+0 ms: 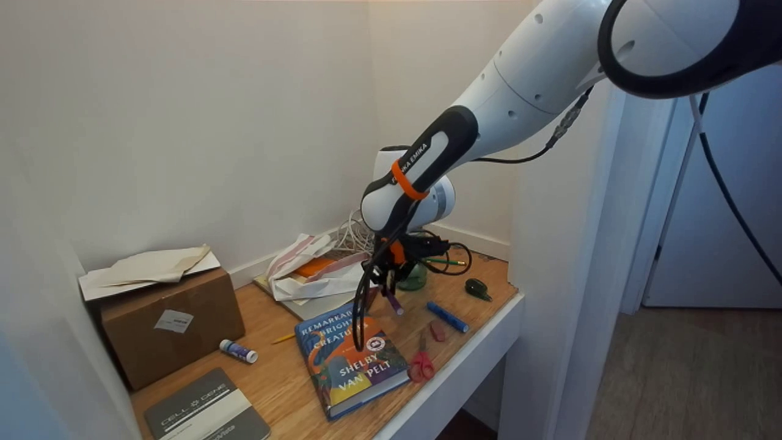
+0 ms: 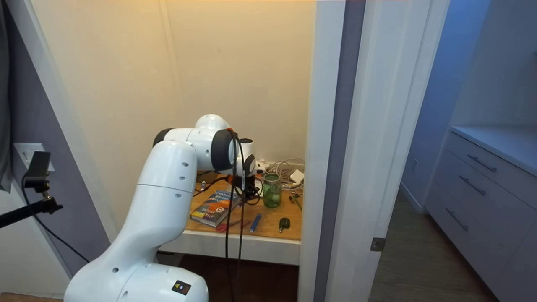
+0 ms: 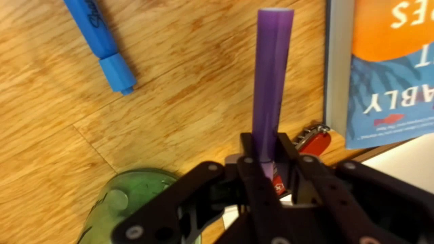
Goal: Put the blue marker on the table then put the purple marker on the green bottle
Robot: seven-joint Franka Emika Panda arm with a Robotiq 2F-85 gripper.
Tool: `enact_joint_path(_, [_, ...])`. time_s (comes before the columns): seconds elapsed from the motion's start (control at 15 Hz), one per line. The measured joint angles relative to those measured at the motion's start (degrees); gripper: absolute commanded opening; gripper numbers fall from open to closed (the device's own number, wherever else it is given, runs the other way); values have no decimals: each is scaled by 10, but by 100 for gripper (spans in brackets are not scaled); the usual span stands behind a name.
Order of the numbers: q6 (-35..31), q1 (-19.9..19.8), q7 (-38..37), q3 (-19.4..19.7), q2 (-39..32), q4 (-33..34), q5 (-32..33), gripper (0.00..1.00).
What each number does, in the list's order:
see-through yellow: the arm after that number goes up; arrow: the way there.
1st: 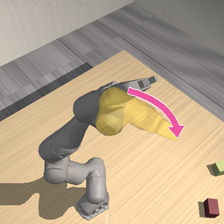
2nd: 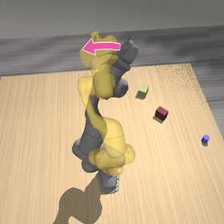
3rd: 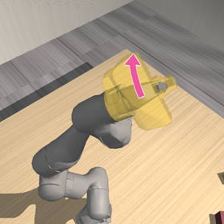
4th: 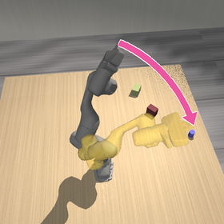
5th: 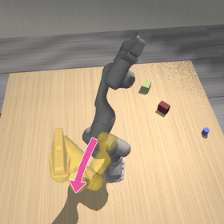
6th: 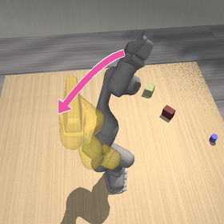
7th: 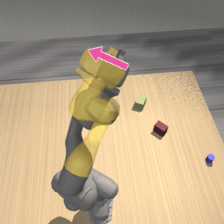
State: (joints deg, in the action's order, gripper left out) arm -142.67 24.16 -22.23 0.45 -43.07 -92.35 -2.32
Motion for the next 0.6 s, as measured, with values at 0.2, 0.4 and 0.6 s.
enact_joint_path(0.2, [68, 0, -1, -4, 47, 3, 8, 4])
enact_joint_path(0.4, [135, -1, 0, -12, 93, 12, 11, 4])
enact_joint_path(0.6, [173, -4, 6, -15, 124, 24, 35, 4])
